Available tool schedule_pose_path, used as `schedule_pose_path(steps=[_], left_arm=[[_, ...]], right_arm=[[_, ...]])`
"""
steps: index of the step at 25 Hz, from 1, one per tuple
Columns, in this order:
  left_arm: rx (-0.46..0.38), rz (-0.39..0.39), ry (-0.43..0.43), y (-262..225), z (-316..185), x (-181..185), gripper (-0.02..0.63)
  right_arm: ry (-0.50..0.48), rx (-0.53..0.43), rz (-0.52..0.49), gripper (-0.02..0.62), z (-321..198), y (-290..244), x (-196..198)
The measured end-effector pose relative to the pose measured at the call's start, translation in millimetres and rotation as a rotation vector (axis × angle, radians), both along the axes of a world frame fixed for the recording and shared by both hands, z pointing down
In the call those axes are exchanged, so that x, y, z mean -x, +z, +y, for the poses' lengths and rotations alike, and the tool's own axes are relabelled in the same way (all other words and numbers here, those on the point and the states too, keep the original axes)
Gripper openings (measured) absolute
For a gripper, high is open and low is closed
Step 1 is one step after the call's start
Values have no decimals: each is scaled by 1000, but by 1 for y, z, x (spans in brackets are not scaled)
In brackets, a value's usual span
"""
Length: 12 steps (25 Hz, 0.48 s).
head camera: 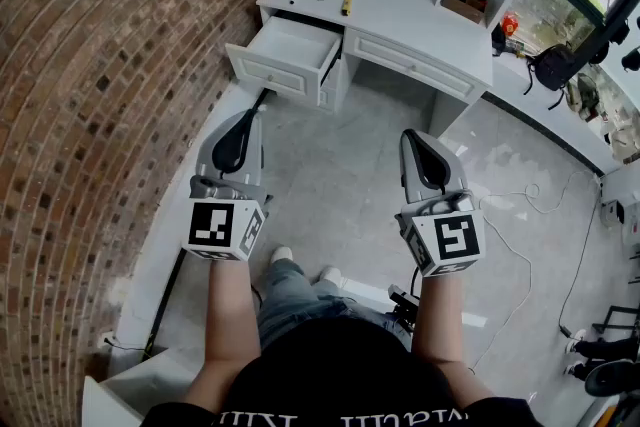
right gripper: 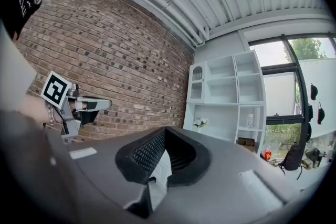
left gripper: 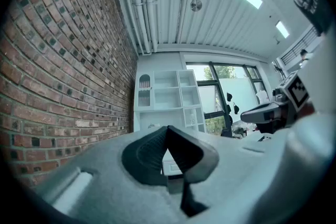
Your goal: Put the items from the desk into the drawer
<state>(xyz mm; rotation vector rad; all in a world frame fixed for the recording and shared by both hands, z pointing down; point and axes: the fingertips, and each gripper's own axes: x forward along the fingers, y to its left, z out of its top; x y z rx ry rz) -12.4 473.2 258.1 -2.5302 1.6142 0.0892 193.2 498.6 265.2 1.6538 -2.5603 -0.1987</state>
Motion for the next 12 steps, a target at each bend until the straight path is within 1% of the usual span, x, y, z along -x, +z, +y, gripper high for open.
schedule_pose_path(steps=[6, 9, 12], left_arm=[[-23, -97, 8, 1, 12, -14, 2], [-26, -110, -1, 0, 15, -17, 2], [-29, -123, -6, -1, 18, -20, 2]], right_arm=[[35, 5, -20, 9, 8, 3, -15], [40, 8, -35, 9, 11, 3, -20], [54, 3, -81, 11, 11, -1, -26]])
